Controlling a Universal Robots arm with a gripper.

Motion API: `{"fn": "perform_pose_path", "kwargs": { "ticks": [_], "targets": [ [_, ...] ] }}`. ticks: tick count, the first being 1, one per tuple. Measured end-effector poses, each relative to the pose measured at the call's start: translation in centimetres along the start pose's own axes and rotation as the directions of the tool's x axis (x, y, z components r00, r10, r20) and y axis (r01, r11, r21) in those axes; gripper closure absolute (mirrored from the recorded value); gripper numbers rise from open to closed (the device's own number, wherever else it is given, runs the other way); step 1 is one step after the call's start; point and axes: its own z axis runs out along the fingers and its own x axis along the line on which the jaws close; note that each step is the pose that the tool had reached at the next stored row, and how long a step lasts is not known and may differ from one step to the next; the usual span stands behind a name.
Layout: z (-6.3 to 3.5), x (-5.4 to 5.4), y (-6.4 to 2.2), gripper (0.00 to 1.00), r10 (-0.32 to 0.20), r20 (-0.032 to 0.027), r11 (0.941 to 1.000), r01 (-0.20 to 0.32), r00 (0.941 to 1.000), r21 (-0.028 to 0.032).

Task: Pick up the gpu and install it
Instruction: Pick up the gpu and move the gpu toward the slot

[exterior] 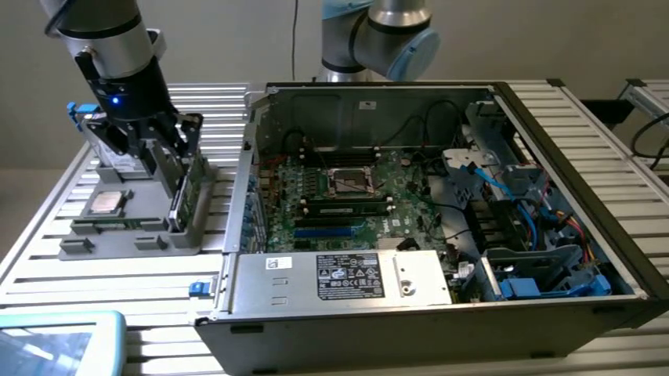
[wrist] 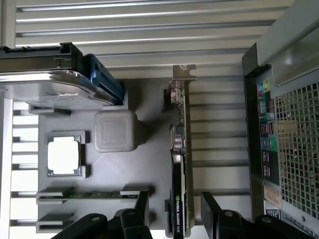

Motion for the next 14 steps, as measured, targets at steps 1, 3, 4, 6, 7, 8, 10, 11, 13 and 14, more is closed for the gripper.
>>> {"fn": "perform_pose_path", "kwargs": {
  "ticks": [1, 3, 4, 6, 7, 8, 10, 11, 13, 14],
  "targets": [
    [0.18, 0.0, -0.01, 0.46, 0.0, 0.0, 1.0, 0.0, 1.0, 0.0],
    [0.55, 0.0, -0.05, 0.46, 0.001, 0.0001, 1.0, -0.001, 1.0, -0.0002],
    [0.73, -0.1, -0.09, 0.46, 0.001, 0.0002, 1.0, -0.001, 1.0, -0.0005],
    [1.08, -0.1, -0.16, 0.46, 0.002, 0.0, 1.0, -0.002, 1.0, -0.0032],
    [1.23, -0.1, -0.2, 0.46, 0.002, -0.0002, 1.0, -0.002, 1.0, -0.0065],
    [1.37, -0.1, -0.25, 0.46, 0.002, -0.0004, 0.9999, -0.002, 1.0, -0.0106],
    [1.66, -0.2, -0.35, 0.46, 0.003, -0.0006, 0.9998, -0.003, 1.0, -0.0184],
    [1.8, -0.2, -0.4, 0.46, 0.003, -0.0008, 0.9997, -0.003, 1.0, -0.0224],
    [2.14, -0.2, -0.54, 0.46, 0.005, -0.001, 0.9996, -0.005, 1.0, -0.0288],
    [2.32, -0.2, -0.62, 0.46, 0.005, -0.001, 0.9995, -0.005, 1.0, -0.0313]
  ]
}}
